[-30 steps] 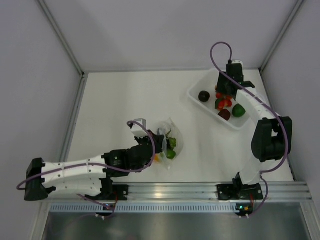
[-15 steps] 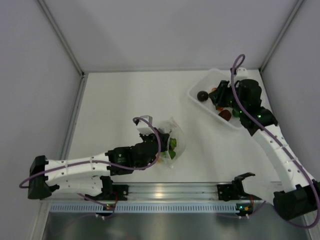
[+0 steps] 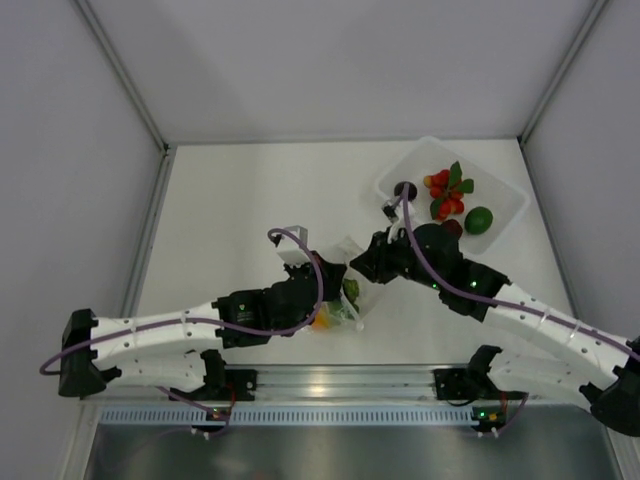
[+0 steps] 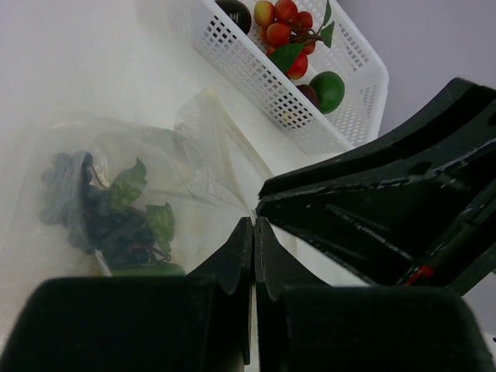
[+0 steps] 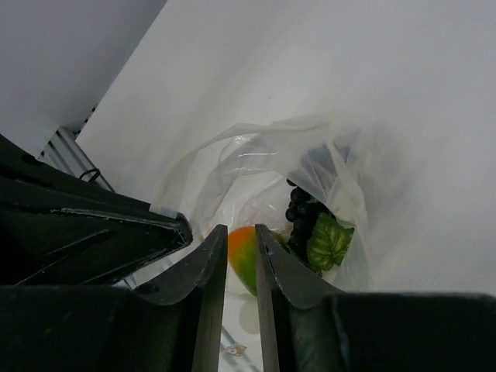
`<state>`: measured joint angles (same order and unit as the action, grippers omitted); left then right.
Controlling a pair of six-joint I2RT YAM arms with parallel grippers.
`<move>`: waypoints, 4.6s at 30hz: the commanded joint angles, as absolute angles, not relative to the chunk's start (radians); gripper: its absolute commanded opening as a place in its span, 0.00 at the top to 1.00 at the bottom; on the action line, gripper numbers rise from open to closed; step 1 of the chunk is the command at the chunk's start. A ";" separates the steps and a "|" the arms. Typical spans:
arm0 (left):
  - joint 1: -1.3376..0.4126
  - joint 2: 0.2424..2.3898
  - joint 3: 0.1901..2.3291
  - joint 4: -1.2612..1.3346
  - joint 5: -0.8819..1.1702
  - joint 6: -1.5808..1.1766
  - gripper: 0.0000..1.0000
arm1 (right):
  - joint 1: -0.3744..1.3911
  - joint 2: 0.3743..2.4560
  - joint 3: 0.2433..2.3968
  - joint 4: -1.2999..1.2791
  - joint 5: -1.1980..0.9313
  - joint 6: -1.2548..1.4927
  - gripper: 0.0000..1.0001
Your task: Open the zip-top bag and remove the fake food
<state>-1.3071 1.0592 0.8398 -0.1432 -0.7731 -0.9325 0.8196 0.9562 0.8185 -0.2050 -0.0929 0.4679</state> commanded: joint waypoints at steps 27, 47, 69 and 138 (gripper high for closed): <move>-1.302 1.127 0.810 -0.075 -0.749 -1.009 1.00 | 0.999 1.433 0.667 0.287 0.392 0.367 0.70; -1.276 1.196 0.770 -0.031 -0.703 -1.029 1.00 | 1.006 1.561 0.610 0.531 0.234 0.393 0.57; -1.259 1.111 0.689 -0.028 -0.739 -1.045 1.00 | 1.009 1.689 0.678 0.420 0.239 0.387 1.00; -1.221 1.193 0.626 -0.061 -0.844 -1.187 1.00 | 0.925 1.017 1.164 -0.419 0.345 0.275 1.00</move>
